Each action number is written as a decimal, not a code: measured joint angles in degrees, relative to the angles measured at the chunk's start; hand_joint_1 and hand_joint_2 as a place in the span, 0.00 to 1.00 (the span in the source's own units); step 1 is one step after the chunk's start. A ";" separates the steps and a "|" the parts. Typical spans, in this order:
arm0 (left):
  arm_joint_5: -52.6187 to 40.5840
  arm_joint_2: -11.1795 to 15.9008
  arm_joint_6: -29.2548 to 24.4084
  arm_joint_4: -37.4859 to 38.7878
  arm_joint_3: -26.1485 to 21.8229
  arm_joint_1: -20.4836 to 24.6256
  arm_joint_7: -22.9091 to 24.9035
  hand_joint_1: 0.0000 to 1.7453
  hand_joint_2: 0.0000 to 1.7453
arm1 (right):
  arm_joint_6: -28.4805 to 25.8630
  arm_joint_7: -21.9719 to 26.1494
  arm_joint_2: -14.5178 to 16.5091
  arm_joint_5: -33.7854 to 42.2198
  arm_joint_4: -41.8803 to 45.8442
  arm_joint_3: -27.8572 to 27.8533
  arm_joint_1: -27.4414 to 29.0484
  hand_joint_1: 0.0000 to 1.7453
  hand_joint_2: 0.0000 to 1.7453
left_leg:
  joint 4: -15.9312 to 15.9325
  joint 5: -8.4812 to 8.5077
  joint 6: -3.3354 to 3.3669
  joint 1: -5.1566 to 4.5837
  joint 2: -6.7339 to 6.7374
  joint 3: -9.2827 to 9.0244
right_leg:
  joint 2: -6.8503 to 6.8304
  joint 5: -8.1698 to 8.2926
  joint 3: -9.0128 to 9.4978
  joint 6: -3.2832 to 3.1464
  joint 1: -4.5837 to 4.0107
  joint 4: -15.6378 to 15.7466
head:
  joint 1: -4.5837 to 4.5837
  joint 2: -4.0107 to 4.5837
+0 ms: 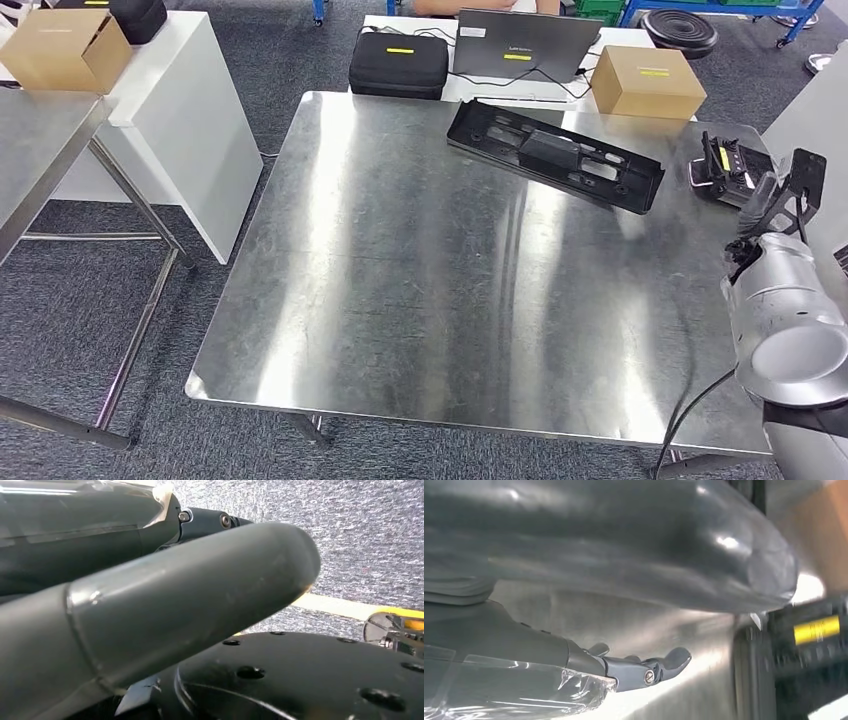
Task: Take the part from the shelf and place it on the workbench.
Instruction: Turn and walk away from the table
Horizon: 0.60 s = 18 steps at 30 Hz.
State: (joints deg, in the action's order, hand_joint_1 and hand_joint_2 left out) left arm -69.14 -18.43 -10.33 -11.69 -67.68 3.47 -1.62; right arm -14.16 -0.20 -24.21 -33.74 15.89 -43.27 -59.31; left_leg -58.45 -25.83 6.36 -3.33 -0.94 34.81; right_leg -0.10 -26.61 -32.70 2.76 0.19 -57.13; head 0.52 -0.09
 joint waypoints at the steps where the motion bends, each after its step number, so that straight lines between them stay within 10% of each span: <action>1: 0.02 0.00 0.02 0.00 0.05 0.00 0.07 0.00 0.00 | -0.43 0.27 -0.25 -1.27 0.00 0.17 0.10 0.00 0.00 | 0.00 0.00 0.00 0.00 0.00 0.00 | 0.00 0.00 0.00 0.00 0.00 0.00 | 0.00 0.00; 13: 1.13 0.01 -7.99 -0.03 0.13 -0.14 -1.14 0.00 0.00 | -3.54 2.52 -3.63 -18.31 0.09 9.22 0.64 0.00 0.00 | 0.00 -0.01 0.01 -0.01 -0.02 0.00 | -0.03 0.00 0.01 0.00 0.00 0.01 | -0.03 0.00; 17: 1.89 0.02 -10.14 -0.09 0.06 -0.23 -1.24 0.00 0.00 | -5.36 1.81 -5.20 -25.45 0.39 14.38 0.43 0.00 1.00 | 0.00 -0.01 0.02 -0.02 -0.01 0.02 | -0.02 0.00 0.00 0.00 0.00 0.01 | -0.04 0.00; 18: 1.85 0.02 -10.16 -0.09 0.05 -0.23 -0.97 0.00 0.00 | -5.24 0.83 -5.61 -27.20 0.44 15.82 0.15 0.00 1.00 | 0.00 -0.02 0.02 -0.02 -0.01 0.02 | -0.02 0.00 0.00 0.00 0.00 0.01 | -0.04 0.00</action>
State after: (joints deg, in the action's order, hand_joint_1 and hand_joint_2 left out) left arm -67.30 -18.40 -20.49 -11.78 -67.63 3.24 -2.58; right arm -19.40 0.64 -29.82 -60.94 16.33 -27.45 -59.16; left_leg -58.44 -25.85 6.38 -3.35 -0.95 34.82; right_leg -0.12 -26.61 -32.70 2.76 0.19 -57.12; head 0.48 -0.09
